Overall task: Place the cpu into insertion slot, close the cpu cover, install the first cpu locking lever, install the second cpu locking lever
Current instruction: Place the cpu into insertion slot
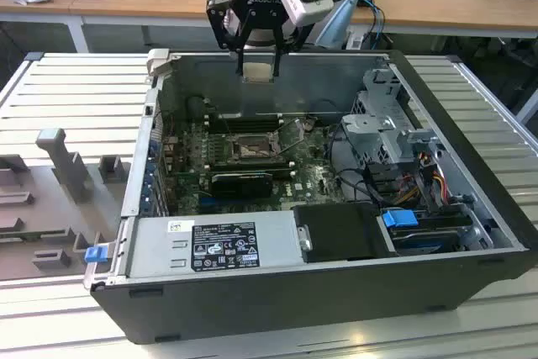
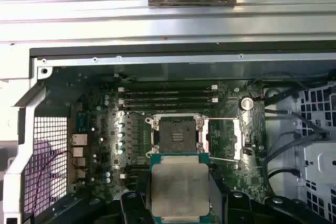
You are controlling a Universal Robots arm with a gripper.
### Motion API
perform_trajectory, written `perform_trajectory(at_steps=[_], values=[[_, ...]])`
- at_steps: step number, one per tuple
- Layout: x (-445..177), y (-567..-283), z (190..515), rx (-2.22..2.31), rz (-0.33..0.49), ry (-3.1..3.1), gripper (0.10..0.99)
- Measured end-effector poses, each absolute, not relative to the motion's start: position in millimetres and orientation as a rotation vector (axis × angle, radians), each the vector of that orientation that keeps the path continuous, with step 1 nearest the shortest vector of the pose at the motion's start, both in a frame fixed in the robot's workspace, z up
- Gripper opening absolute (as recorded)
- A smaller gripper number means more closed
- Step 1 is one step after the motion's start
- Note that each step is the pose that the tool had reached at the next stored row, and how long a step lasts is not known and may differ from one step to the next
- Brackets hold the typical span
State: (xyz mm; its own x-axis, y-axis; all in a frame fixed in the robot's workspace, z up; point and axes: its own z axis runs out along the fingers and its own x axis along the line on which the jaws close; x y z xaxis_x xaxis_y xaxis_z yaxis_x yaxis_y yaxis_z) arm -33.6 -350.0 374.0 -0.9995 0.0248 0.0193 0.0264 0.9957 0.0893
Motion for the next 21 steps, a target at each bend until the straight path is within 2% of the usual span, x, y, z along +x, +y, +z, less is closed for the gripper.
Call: perform_trajectory(at_steps=[21], values=[[-33.6,-350.0,365.5,-0.249,-0.142,-3.116,0.533]])
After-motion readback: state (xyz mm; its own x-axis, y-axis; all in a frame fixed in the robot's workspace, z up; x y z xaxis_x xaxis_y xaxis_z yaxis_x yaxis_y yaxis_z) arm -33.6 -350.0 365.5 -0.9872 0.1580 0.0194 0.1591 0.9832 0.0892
